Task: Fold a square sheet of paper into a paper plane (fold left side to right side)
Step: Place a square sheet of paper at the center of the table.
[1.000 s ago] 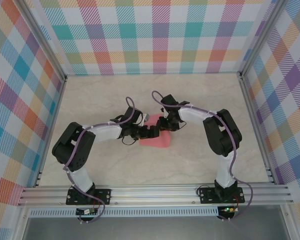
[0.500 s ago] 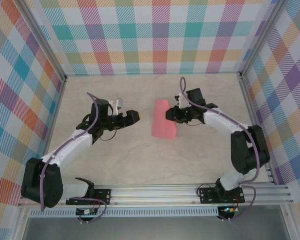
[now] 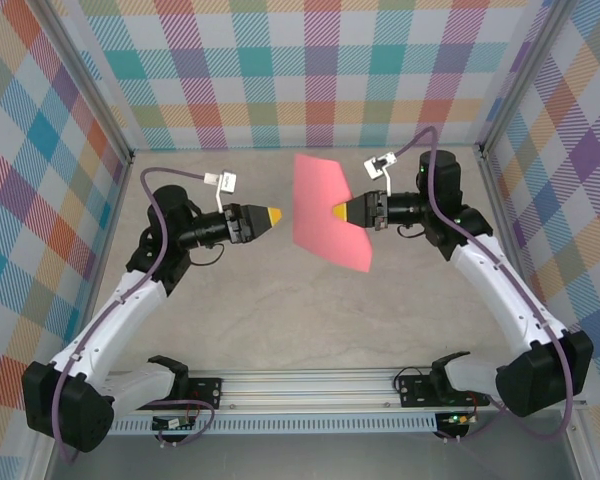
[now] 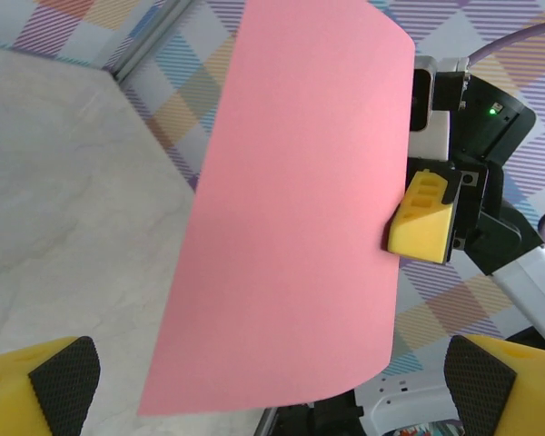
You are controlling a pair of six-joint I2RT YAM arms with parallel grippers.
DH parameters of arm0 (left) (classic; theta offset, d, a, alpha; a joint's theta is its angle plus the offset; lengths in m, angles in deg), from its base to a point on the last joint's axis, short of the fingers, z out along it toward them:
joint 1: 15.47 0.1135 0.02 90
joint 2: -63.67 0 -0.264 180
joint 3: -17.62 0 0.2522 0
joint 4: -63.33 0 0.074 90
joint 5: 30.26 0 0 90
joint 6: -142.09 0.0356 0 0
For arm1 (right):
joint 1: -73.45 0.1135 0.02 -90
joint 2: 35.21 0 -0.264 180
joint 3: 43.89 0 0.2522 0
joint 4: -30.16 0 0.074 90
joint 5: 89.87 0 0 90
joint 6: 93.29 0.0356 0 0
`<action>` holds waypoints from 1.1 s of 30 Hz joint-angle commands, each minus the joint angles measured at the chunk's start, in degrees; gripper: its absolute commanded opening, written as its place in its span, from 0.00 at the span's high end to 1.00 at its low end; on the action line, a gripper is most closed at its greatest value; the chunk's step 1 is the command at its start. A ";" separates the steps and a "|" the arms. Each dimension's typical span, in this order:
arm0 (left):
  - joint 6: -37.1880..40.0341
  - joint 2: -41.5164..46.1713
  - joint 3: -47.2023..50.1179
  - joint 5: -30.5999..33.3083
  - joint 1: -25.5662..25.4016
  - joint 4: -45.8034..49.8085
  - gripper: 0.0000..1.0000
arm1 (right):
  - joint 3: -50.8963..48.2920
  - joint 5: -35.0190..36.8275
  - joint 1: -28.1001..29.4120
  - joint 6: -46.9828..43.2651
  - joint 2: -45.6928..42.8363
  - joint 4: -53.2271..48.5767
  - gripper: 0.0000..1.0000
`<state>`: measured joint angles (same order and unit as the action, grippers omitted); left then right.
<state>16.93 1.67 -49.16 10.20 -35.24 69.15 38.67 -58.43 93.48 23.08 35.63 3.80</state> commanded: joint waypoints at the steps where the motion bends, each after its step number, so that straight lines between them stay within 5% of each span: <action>1: 0.84 -0.84 -3.42 -3.78 -2.02 -2.87 0.00 | 2.37 -5.33 1.11 0.90 -1.62 1.09 0.74; 5: 0.77 -3.14 -5.32 -4.95 -5.24 -5.50 0.04 | 3.31 -4.53 2.51 1.31 -2.05 1.45 0.73; 7: 0.99 -3.97 -5.95 -5.23 -6.47 -6.11 0.13 | 3.47 -3.30 2.56 0.95 -1.95 0.69 0.73; 15: 1.20 -4.24 -4.29 -1.25 -6.95 -5.85 0.81 | 3.02 2.44 2.47 -2.54 -2.12 -3.04 0.72; 18: 1.17 -4.27 -2.72 0.11 -6.93 -5.64 0.96 | 2.84 4.52 2.33 -4.20 -1.76 -5.72 0.69; 21: 1.42 -4.44 -0.91 2.08 -6.94 -4.34 1.00 | 2.75 9.34 1.86 -6.90 -1.68 -10.29 0.56; 27: 1.81 -6.20 4.41 8.79 -6.95 0.12 1.00 | 2.84 30.68 0.93 -11.56 -1.31 -22.18 0.25; 30: 1.30 -8.82 7.41 12.92 -6.95 1.92 1.00 | 2.38 41.07 0.97 -12.68 0.25 -26.47 0.16; 33: 1.23 -11.44 10.49 18.34 -6.84 3.75 1.00 | -0.86 41.86 0.98 -12.37 1.26 -24.77 0.14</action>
<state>17.59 -8.01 -41.01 22.20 -42.02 69.72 40.07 -23.26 94.79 12.61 35.88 -18.17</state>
